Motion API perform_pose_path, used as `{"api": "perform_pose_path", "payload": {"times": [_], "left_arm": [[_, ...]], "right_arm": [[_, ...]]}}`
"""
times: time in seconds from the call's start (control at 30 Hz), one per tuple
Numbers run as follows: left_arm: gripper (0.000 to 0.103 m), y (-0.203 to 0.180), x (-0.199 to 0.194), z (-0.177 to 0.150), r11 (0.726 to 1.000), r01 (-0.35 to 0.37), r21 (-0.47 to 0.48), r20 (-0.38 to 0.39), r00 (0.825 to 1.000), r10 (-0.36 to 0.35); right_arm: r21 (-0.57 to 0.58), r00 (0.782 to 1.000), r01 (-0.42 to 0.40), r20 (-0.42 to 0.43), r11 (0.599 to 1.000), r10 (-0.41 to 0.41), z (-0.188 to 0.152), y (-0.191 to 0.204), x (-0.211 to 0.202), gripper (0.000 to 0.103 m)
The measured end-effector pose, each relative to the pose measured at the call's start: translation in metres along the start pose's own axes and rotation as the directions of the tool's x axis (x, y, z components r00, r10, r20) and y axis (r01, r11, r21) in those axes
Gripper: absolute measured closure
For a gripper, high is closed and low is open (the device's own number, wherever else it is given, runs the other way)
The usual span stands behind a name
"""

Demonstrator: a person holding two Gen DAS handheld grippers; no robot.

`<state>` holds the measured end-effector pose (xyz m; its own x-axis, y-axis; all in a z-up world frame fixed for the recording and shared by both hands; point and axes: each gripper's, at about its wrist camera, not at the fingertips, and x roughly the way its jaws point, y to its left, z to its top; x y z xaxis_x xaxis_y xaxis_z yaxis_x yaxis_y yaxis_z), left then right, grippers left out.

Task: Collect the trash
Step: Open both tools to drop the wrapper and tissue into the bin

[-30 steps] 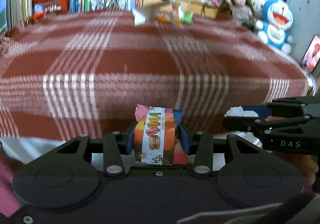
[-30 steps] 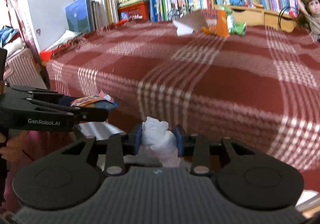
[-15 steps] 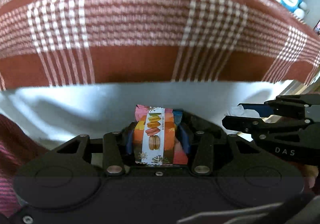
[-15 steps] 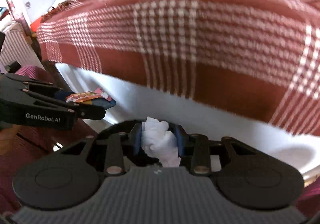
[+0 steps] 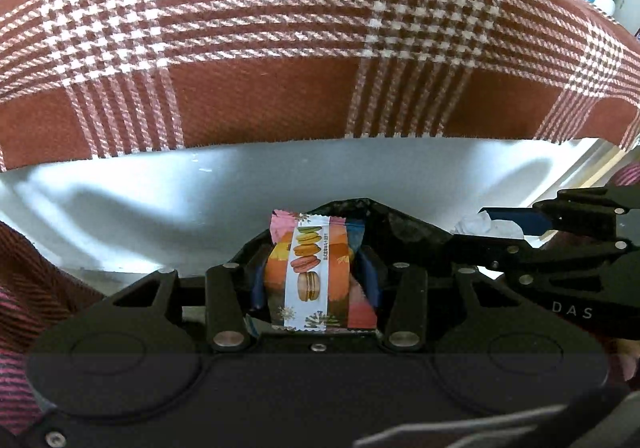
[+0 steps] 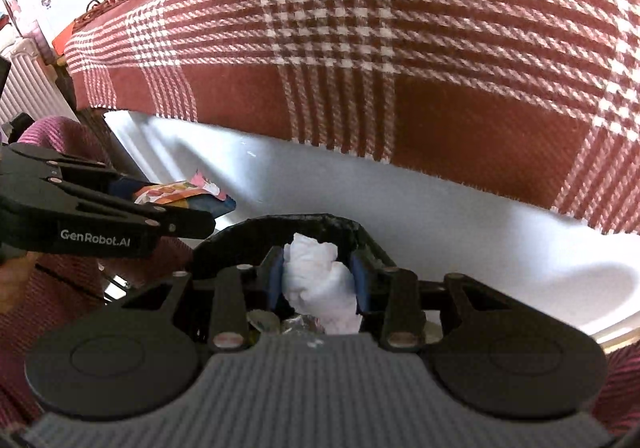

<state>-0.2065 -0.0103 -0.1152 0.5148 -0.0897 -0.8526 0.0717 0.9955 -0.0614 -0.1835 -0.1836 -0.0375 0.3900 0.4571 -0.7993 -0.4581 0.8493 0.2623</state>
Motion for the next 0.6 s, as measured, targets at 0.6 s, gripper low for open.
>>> {"api": "perform_pose_path", "payload": {"times": [0.6], "left_arm": [[0.023, 0.0019, -0.0022, 0.0032, 0.999, -0.028, -0.034, 0.004, 1.000, 0.028]], "right_arm": [[-0.005, 1.000, 0.000, 0.004, 1.000, 0.000, 0.0015, 0.0016, 0.0008, 0.034]]}}
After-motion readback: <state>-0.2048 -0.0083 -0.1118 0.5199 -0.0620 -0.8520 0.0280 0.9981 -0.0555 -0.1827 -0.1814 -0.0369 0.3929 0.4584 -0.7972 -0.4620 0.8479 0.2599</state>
